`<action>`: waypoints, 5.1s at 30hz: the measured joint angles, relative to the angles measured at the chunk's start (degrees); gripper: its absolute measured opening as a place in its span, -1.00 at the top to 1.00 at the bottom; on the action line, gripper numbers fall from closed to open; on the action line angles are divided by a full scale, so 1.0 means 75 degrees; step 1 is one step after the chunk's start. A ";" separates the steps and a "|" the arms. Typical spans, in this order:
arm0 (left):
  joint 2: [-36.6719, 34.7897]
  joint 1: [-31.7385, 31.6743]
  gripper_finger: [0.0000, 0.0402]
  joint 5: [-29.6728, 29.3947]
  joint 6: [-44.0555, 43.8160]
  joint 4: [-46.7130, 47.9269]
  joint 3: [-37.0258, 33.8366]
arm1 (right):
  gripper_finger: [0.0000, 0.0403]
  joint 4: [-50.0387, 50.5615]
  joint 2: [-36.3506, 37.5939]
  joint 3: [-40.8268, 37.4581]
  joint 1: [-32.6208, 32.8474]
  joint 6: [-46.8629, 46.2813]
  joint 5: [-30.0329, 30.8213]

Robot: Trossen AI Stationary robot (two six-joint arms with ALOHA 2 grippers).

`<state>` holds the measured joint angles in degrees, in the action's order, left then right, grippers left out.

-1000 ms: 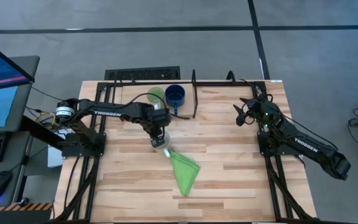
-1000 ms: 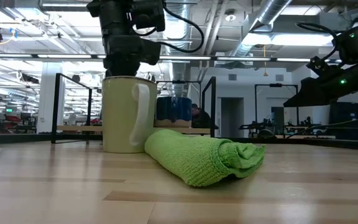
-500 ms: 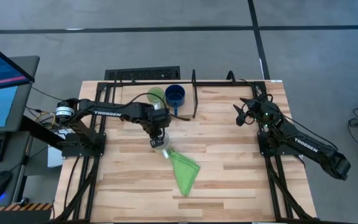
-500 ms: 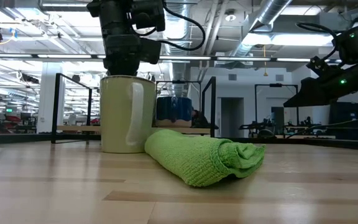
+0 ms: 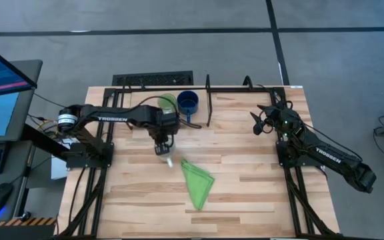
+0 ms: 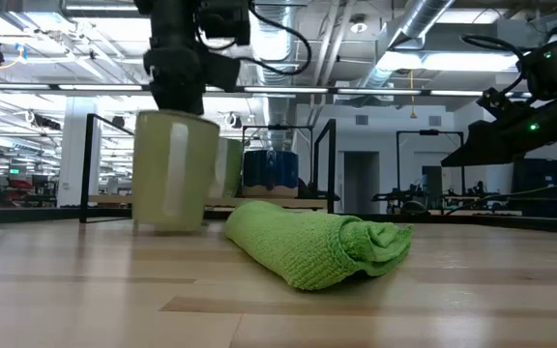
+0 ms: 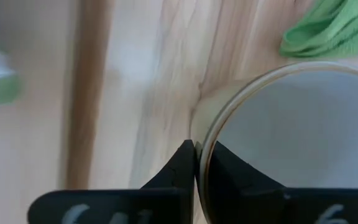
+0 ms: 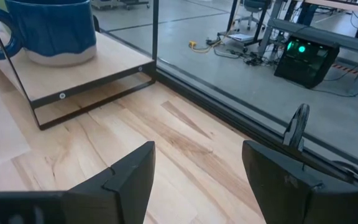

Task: Stack small to large cups/mugs on shelf
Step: Put the white mug on the shelf

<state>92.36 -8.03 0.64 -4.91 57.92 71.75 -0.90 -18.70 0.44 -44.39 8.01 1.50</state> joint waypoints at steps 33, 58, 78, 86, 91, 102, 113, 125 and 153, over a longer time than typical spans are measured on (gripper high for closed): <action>-0.1570 -0.3569 0.95 -0.0363 0.4367 0.2742 0.1615 | -0.32 0.0005 -0.0004 -0.0001 0.0001 -0.0130 -0.0003; -0.0318 -0.5509 0.95 0.0539 0.6552 0.1661 0.1608 | -0.32 0.0005 -0.0005 0.0000 0.0000 -0.0216 -0.0003; 0.0224 -0.5996 0.95 0.1207 0.7277 0.1109 0.1608 | -0.32 0.0005 -0.0004 0.0001 0.0001 -0.0216 -0.0003; 0.0658 -0.5980 0.95 0.1138 0.7161 0.1217 0.1629 | -0.32 0.0005 -0.0005 0.0001 -0.0001 -0.0216 -0.0003; 0.0861 -0.5980 0.95 0.1163 0.7135 0.1167 0.1664 | -0.32 0.0005 -0.0003 0.0001 -0.0001 -0.0216 -0.0003; 0.0898 -0.5978 0.81 0.1084 0.7044 0.0871 0.1635 | -0.32 0.0005 -0.0003 0.0001 0.0001 -0.0213 -0.0001; 0.0988 -0.5977 0.88 0.0933 0.6958 0.0908 0.1576 | -0.32 0.0005 -0.0005 0.0001 0.0001 -0.0213 0.0000; 0.0971 -0.5807 0.84 0.0957 0.7017 0.0911 0.1594 | -0.32 0.0005 -0.0004 0.0001 0.0001 -0.0210 -0.0001; 0.0953 -0.5430 0.85 0.0400 0.6960 0.0914 0.1608 | -0.32 0.0005 -0.0005 0.0001 0.0001 -0.0207 0.0000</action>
<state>99.50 -48.75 3.64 47.28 64.77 83.81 -0.86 -18.74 0.45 -44.38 6.46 1.49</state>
